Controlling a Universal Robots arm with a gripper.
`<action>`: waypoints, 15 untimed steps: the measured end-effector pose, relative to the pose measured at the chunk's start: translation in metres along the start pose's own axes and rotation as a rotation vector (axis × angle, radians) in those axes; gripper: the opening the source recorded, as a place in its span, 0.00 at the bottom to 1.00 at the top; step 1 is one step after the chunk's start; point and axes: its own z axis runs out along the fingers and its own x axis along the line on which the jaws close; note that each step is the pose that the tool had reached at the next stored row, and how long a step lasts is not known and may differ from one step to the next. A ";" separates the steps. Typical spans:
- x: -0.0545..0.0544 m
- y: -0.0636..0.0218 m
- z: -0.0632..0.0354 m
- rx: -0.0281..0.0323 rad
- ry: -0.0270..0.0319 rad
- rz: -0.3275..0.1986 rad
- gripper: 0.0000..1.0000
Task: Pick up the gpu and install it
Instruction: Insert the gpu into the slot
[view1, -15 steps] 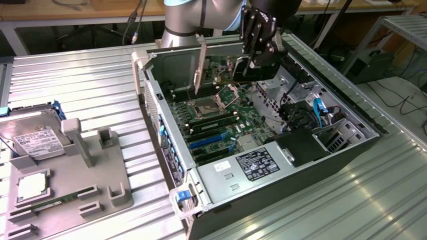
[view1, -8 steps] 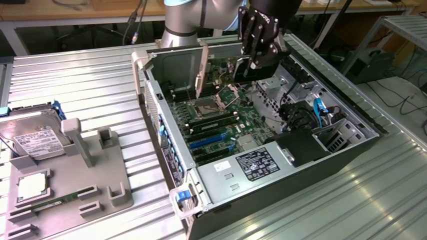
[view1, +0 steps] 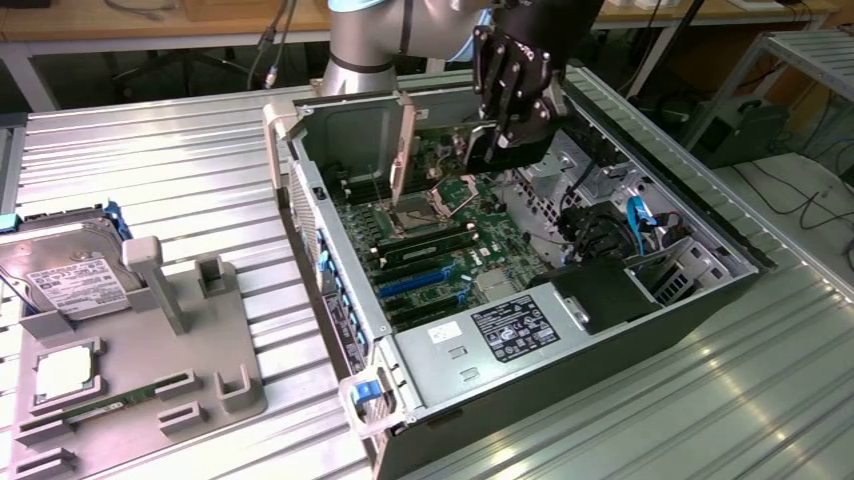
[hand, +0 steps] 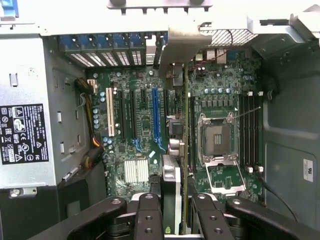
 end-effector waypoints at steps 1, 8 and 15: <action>0.000 -0.0007 0.0005 -0.0005 0.0002 0.000 0.28; -0.001 -0.0009 0.0051 -0.0044 0.0006 -0.004 0.28; -0.001 -0.0004 0.0068 -0.0037 0.0002 -0.004 0.28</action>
